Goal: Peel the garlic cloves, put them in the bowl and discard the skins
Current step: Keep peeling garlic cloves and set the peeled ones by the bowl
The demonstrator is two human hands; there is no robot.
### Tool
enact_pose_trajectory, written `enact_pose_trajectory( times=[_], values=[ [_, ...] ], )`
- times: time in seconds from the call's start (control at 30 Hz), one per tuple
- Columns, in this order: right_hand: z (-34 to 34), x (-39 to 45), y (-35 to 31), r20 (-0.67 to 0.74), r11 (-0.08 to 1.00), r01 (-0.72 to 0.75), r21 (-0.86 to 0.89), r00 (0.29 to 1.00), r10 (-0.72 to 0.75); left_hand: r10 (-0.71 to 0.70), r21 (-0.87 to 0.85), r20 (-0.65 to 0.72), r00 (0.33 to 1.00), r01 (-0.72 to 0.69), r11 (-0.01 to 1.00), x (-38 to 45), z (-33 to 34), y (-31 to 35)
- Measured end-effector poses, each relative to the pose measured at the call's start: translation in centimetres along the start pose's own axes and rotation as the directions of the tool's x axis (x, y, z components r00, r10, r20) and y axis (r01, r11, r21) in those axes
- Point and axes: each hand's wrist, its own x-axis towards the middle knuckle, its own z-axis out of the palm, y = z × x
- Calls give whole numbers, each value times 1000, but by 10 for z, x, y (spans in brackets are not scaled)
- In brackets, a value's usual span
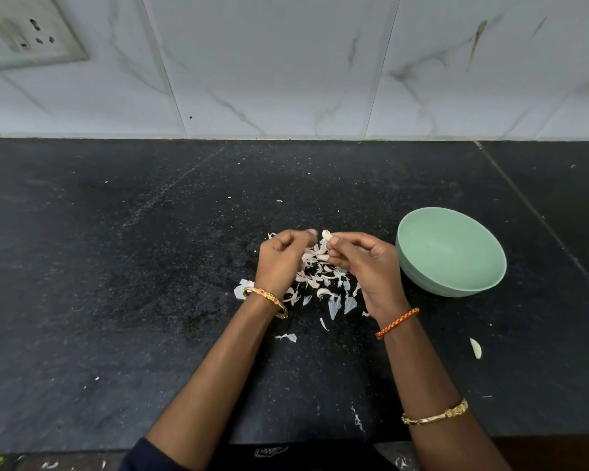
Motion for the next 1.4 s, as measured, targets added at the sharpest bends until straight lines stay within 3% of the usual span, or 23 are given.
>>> enact_pose_trajectory(
  times=[0.1,0.23,0.37,0.53,0.63,0.73,0.83,0.97,1.23,1.3,1.4],
  values=[
    [1,0,1,-4,1000,13,-10,1000,-13,172,12,79,982,-174,985,1,3,-4],
    [-1,2,8,-8,971,101,-214,994,-105,224,131,82,971,-233,964,6,1,-11],
    [-1,1,12,50,787,276,-552,953,-299,286,324,67,956,-292,900,8,1,-14],
    [5,1,19,94,642,337,-688,919,-382,301,477,73,951,-298,827,9,3,-12],
    [5,0,21,41,711,340,-616,915,-402,187,323,90,978,-206,924,11,2,-5],
    [2,2,17,-40,882,227,-413,963,-267,18,88,176,984,-34,996,12,-1,2],
    [2,3,13,-20,981,86,-174,996,-90,-157,-46,245,957,173,984,12,-2,3],
    [1,3,12,1,998,-41,38,999,41,-189,-133,307,933,239,962,12,-2,5],
    [-8,6,20,-85,959,80,-272,991,-107,-298,-252,305,905,378,891,11,-2,9],
    [-11,6,18,-60,964,104,-244,991,-122,-286,-242,307,908,365,899,11,-3,8],
    [-8,9,10,35,998,32,-60,999,-30,-282,-183,308,909,347,920,10,-4,7]
  ],
)
